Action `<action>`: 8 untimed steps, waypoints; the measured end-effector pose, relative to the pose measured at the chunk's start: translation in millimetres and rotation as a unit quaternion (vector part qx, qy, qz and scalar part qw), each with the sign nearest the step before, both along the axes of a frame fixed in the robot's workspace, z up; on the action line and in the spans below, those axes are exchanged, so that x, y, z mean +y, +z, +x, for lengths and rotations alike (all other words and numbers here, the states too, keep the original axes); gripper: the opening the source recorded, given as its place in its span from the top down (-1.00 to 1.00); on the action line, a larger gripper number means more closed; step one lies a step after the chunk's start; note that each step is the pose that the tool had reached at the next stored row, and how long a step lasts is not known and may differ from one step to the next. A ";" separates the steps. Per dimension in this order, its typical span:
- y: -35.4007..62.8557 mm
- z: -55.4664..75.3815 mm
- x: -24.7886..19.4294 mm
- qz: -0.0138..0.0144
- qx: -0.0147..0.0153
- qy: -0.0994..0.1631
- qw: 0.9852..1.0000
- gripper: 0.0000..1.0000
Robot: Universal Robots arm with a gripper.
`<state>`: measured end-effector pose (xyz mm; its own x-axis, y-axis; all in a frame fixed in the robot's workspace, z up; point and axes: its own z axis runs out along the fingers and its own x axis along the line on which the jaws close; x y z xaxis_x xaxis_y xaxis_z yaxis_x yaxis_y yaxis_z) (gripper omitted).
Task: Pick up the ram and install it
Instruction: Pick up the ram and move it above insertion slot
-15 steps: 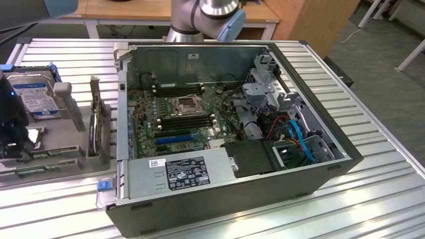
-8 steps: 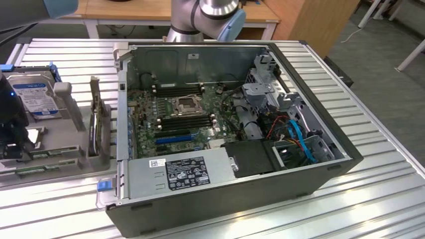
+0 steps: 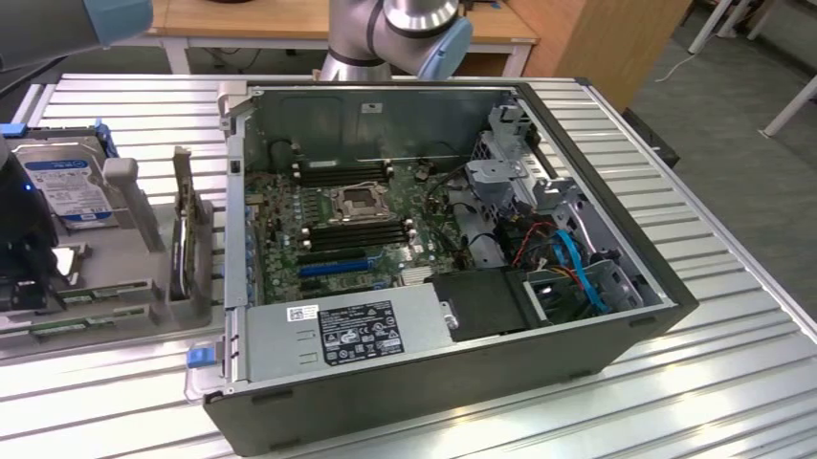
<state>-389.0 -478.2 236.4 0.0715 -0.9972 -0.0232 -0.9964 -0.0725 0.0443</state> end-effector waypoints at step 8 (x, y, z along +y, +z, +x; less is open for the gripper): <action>-7.0 0.0 -0.2 0.000 0.000 0.000 1.000 0.38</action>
